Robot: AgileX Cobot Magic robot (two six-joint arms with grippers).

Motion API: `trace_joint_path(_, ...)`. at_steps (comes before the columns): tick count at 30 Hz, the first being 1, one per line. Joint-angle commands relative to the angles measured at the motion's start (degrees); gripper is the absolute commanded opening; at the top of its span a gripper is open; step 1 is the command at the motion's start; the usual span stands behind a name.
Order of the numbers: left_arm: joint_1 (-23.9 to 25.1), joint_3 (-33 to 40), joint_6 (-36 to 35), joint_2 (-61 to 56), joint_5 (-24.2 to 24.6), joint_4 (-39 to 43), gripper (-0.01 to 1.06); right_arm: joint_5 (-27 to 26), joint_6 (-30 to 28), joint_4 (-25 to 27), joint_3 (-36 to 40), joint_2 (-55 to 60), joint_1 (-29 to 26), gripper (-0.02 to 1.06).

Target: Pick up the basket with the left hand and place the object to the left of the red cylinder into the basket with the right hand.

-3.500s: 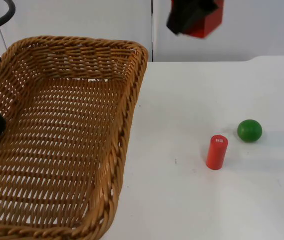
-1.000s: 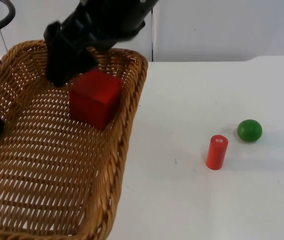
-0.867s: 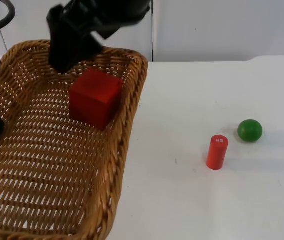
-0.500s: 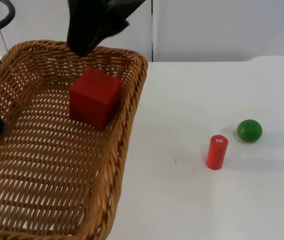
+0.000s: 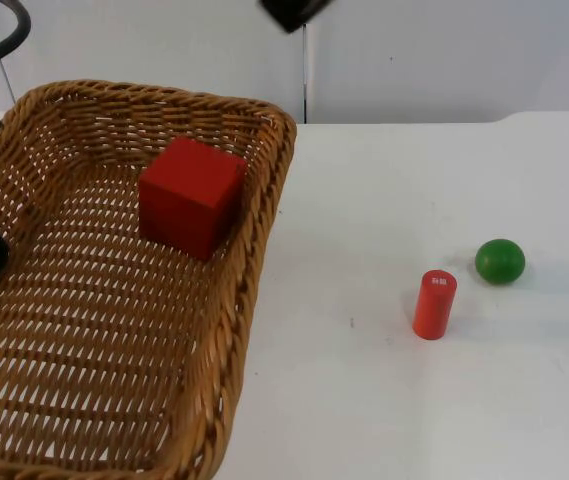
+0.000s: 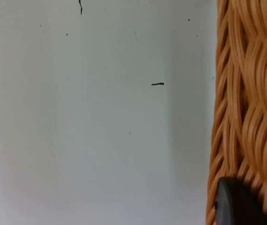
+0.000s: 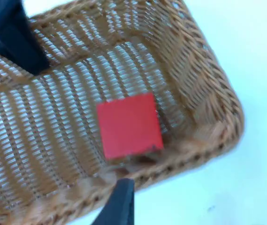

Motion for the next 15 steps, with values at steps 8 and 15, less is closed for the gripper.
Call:
trace_joint_path(8,0.1,0.0,0.0,-0.6,-0.3,-1.9,0.0,-4.1,-0.2,-0.3,9.0,-10.4,-1.7,0.87)
trace_joint_path(15,0.1,0.0,0.0,-0.6,-0.7,-2.0,0.0,-3.3,0.9,-0.2,9.1,-12.3,-1.7,0.87)
